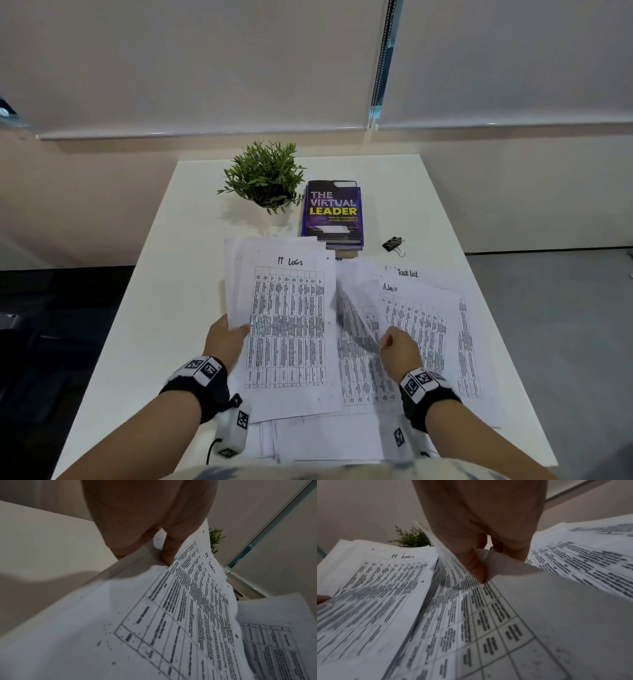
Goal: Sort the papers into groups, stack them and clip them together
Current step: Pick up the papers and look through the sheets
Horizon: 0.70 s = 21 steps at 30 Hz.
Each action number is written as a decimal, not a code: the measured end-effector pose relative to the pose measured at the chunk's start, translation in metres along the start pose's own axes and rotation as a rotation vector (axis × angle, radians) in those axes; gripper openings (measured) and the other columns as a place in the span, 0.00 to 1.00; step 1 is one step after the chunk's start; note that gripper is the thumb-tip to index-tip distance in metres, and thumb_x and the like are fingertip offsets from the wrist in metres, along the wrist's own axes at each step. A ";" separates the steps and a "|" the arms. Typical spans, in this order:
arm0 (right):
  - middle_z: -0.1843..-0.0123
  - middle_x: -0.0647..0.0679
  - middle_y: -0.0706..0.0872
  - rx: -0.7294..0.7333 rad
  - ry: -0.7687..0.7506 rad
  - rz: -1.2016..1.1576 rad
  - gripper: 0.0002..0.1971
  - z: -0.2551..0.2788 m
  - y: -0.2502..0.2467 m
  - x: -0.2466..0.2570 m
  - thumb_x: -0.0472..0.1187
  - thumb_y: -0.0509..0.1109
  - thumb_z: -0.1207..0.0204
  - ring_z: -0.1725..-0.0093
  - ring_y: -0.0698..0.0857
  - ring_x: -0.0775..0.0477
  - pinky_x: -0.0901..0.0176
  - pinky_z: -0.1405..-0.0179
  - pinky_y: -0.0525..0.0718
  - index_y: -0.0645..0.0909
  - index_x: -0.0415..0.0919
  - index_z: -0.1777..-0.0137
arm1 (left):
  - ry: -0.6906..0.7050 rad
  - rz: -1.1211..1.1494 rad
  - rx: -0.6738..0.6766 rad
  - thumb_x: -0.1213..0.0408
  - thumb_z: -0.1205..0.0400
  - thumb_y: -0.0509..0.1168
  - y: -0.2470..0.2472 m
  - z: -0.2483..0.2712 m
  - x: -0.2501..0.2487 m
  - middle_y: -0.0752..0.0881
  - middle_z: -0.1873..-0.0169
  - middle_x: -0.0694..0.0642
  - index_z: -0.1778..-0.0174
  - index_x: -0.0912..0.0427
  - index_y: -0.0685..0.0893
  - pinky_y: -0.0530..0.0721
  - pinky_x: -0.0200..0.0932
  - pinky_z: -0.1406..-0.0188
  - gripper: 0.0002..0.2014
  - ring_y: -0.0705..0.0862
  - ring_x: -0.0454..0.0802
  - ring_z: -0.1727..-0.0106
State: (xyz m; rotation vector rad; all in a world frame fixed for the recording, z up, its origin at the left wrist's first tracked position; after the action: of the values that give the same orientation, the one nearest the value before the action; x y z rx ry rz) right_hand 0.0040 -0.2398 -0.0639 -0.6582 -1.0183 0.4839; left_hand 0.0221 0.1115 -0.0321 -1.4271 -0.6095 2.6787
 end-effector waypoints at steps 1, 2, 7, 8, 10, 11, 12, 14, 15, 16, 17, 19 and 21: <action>0.68 0.48 0.80 -0.009 -0.003 -0.025 0.17 0.001 -0.006 0.000 0.20 0.58 0.28 0.71 0.77 0.50 0.64 0.73 0.75 0.72 0.42 0.70 | 0.001 -0.004 0.001 0.68 0.17 0.65 0.000 0.000 0.000 0.87 0.43 0.60 0.33 0.61 0.81 0.79 0.55 0.34 0.15 0.84 0.62 0.39; 0.69 0.48 0.80 -0.015 -0.004 -0.049 0.17 0.000 -0.013 -0.001 0.20 0.58 0.28 0.70 0.77 0.49 0.63 0.72 0.77 0.73 0.41 0.70 | 0.006 -0.007 0.000 0.69 0.17 0.65 0.000 0.001 -0.001 0.87 0.44 0.60 0.33 0.62 0.81 0.79 0.55 0.34 0.15 0.84 0.62 0.40; 0.71 0.46 0.82 -0.121 -0.028 -0.189 0.18 -0.009 -0.082 0.001 0.19 0.65 0.30 0.69 0.79 0.47 0.62 0.70 0.77 0.77 0.42 0.73 | 0.014 -0.010 -0.016 0.69 0.16 0.64 -0.001 0.003 -0.004 0.86 0.45 0.59 0.33 0.61 0.81 0.79 0.53 0.37 0.15 0.83 0.62 0.41; 0.70 0.46 0.82 -0.153 -0.055 -0.222 0.18 -0.010 -0.101 0.005 0.19 0.67 0.31 0.69 0.79 0.47 0.62 0.70 0.77 0.77 0.41 0.73 | 0.010 -0.004 -0.021 0.69 0.16 0.64 -0.001 0.003 -0.005 0.85 0.45 0.60 0.32 0.62 0.81 0.78 0.53 0.37 0.16 0.82 0.62 0.41; 0.69 0.45 0.82 -0.217 -0.084 -0.295 0.17 -0.010 -0.137 0.012 0.18 0.66 0.32 0.69 0.77 0.48 0.71 0.73 0.74 0.77 0.40 0.72 | 0.002 0.012 -0.036 0.70 0.16 0.64 -0.002 0.003 -0.006 0.85 0.44 0.60 0.31 0.63 0.80 0.78 0.54 0.35 0.16 0.82 0.62 0.40; 0.67 0.45 0.82 -0.242 -0.079 -0.339 0.17 -0.010 -0.153 0.014 0.19 0.66 0.31 0.70 0.77 0.48 0.75 0.76 0.72 0.76 0.41 0.71 | 0.001 0.015 -0.043 0.70 0.15 0.63 -0.002 0.003 -0.008 0.85 0.44 0.61 0.31 0.64 0.80 0.78 0.54 0.35 0.16 0.82 0.63 0.39; 0.66 0.46 0.82 -0.258 -0.070 -0.407 0.16 -0.010 -0.167 0.016 0.20 0.68 0.30 0.71 0.78 0.50 0.76 0.78 0.72 0.75 0.41 0.70 | 0.002 0.019 -0.049 0.70 0.15 0.63 -0.001 0.004 -0.009 0.86 0.43 0.61 0.31 0.64 0.80 0.78 0.54 0.35 0.16 0.82 0.63 0.38; 0.65 0.47 0.85 -0.259 -0.092 -0.569 0.13 -0.012 -0.189 0.021 0.23 0.73 0.30 0.73 0.82 0.58 0.78 0.78 0.75 0.76 0.38 0.66 | 0.002 0.025 -0.054 0.71 0.15 0.63 0.000 0.006 -0.013 0.86 0.43 0.62 0.31 0.64 0.80 0.78 0.52 0.36 0.16 0.83 0.63 0.39; 0.67 0.49 0.87 -0.246 -0.114 -0.636 0.12 -0.014 -0.198 0.025 0.23 0.73 0.30 0.73 0.84 0.61 0.77 0.76 0.77 0.76 0.37 0.65 | 0.004 0.026 -0.051 0.70 0.15 0.63 0.002 0.007 -0.016 0.85 0.43 0.61 0.31 0.64 0.80 0.78 0.51 0.38 0.16 0.82 0.62 0.41; 0.70 0.51 0.88 -0.233 -0.124 -0.688 0.12 -0.017 -0.204 0.026 0.22 0.71 0.29 0.72 0.85 0.61 0.75 0.72 0.79 0.76 0.37 0.66 | 0.008 0.027 -0.047 0.70 0.15 0.63 0.003 0.008 -0.018 0.85 0.44 0.61 0.31 0.64 0.79 0.78 0.50 0.40 0.16 0.82 0.60 0.43; 0.72 0.53 0.88 -0.215 -0.126 -0.730 0.14 -0.020 -0.208 0.027 0.20 0.70 0.29 0.70 0.86 0.58 0.72 0.67 0.81 0.75 0.39 0.67 | 0.010 0.026 -0.044 0.70 0.15 0.62 0.005 0.009 -0.021 0.85 0.45 0.61 0.31 0.64 0.79 0.78 0.49 0.42 0.16 0.81 0.60 0.44; 0.73 0.54 0.88 -0.186 -0.124 -0.778 0.18 -0.025 -0.213 0.029 0.19 0.68 0.29 0.69 0.86 0.56 0.69 0.63 0.83 0.76 0.42 0.69 | 0.017 0.015 -0.040 0.71 0.16 0.62 0.009 0.011 -0.025 0.85 0.45 0.62 0.31 0.64 0.79 0.78 0.47 0.47 0.16 0.82 0.59 0.47; 0.73 0.54 0.87 -0.158 -0.129 -0.830 0.23 -0.028 -0.215 0.030 0.17 0.67 0.30 0.71 0.86 0.58 0.72 0.67 0.83 0.78 0.47 0.74 | 0.021 -0.003 -0.047 0.71 0.16 0.61 0.011 0.012 -0.029 0.85 0.46 0.63 0.33 0.65 0.80 0.79 0.42 0.56 0.15 0.82 0.55 0.55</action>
State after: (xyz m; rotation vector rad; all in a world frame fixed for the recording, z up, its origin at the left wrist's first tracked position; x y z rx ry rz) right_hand 0.0568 -0.3802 0.0951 -0.2928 -1.3522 -0.2875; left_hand 0.0303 0.0909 -0.0077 -1.4616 -0.6764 2.6611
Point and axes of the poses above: each hand's wrist, its own z-axis away from the middle knuckle, its own y-axis out of the palm, x = y × z, the point moved 4 cm from there along -z, towards the middle knuckle
